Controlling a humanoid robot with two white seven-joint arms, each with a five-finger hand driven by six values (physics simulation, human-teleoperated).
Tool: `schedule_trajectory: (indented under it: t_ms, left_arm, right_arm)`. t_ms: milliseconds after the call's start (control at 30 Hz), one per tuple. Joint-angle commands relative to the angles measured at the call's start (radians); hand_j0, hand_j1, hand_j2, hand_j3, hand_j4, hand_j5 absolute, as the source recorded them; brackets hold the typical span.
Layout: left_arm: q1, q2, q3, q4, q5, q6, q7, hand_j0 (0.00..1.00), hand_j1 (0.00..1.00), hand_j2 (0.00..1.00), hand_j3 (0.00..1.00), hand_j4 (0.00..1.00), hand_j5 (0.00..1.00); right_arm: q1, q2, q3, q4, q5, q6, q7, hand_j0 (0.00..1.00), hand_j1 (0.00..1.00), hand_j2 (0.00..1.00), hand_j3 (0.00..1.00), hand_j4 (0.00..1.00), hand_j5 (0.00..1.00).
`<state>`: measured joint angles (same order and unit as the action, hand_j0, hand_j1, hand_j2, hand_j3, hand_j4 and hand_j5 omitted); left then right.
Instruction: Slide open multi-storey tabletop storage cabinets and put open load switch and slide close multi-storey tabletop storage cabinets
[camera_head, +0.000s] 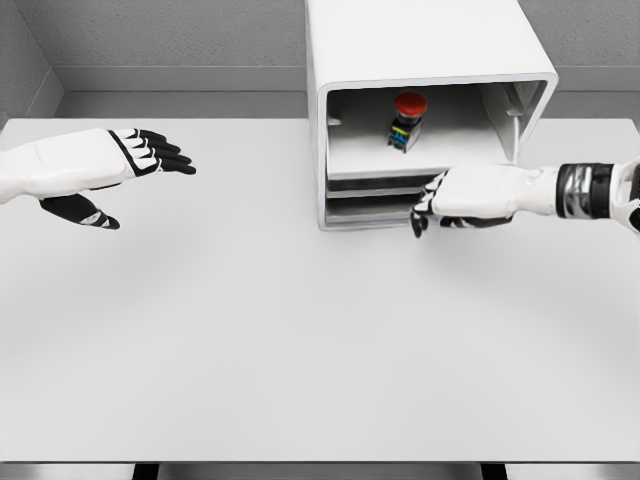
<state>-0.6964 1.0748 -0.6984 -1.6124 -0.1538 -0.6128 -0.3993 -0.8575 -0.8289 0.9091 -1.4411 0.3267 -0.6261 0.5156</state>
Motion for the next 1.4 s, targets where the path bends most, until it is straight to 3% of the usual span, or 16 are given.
schedule_trajectory:
  t_ms: [0,300,533,667,800,1367]
  left_arm:
    - [0.000,0.002,0.000,0.000,0.007,0.002,0.001,1.00,1.00,1.00,1.00,1.00,1.00]
    - [0.000,0.002,0.000,0.000,0.007,0.002,0.001,1.00,1.00,1.00,1.00,1.00,1.00]
    - [0.000,0.000,0.000,0.000,0.007,0.002,0.001,1.00,1.00,1.00,1.00,1.00,1.00]
    - [0.000,0.000,0.000,0.000,0.007,0.002,0.001,1.00,1.00,1.00,1.00,1.00,1.00]
    - [0.000,0.000,0.000,0.000,0.007,0.002,0.001,1.00,1.00,1.00,1.00,1.00,1.00]
    - [-0.002,0.000,0.000,0.000,0.008,0.002,0.001,1.00,1.00,1.00,1.00,1.00,1.00]
  right_arm:
    - [-0.003,0.028,-0.006,0.030,-0.032,0.015,-0.012,0.53,0.53,0.53,0.53,0.53,0.53]
    - [-0.034,0.062,-0.003,0.093,-0.031,0.015,-0.011,0.53,0.53,0.53,0.53,0.53,0.53]
    - [-0.029,0.050,-0.006,0.082,-0.029,0.015,-0.012,0.54,0.54,0.54,0.54,0.54,0.54]
    - [-0.021,-0.065,-0.009,-0.056,-0.037,0.015,-0.014,0.55,0.55,0.55,0.55,0.55,0.55]
    - [0.029,-0.128,-0.101,-0.131,-0.060,0.015,-0.015,0.56,0.56,0.56,0.56,0.56,0.56]
    - [0.032,-0.085,-0.108,-0.105,-0.051,0.015,-0.014,0.56,0.56,0.56,0.56,0.56,0.56]
